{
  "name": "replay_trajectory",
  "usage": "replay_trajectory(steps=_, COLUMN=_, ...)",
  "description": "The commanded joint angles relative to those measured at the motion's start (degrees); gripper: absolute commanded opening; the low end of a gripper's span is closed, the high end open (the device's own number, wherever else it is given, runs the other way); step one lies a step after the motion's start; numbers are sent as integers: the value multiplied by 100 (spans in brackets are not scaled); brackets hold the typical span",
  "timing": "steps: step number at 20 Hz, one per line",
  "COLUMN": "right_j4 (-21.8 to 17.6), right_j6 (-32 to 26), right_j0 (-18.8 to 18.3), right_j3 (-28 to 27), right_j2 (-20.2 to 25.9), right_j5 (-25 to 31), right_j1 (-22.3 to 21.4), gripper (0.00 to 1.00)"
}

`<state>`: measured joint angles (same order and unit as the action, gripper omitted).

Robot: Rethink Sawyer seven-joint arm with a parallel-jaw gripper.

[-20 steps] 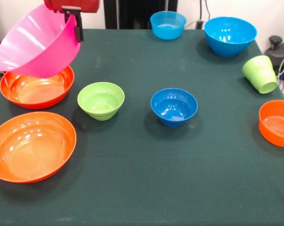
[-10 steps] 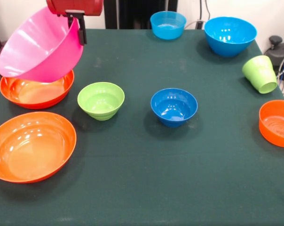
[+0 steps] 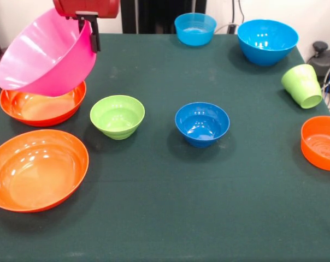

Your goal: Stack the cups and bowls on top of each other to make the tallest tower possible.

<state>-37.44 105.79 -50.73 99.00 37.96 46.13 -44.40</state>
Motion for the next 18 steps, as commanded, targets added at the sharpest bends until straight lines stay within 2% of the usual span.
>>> replay_trajectory(steps=1, right_j4=-504, right_j6=-2018, right_j0=-120, right_j3=-324, right_j2=258, right_j5=288, right_j1=338, gripper=0)
replay_trajectory(steps=10, right_j4=67, right_j6=-2463, right_j0=-953, right_j3=-108, right_j2=629, right_j5=711, right_j1=108, gripper=0)
replay_trajectory(steps=13, right_j4=110, right_j6=-2556, right_j0=-1085, right_j3=-90, right_j2=739, right_j5=795, right_j1=89, gripper=0)
replay_trajectory(steps=18, right_j4=-2, right_j6=-2524, right_j0=-1090, right_j3=-83, right_j2=811, right_j5=795, right_j1=135, gripper=0)
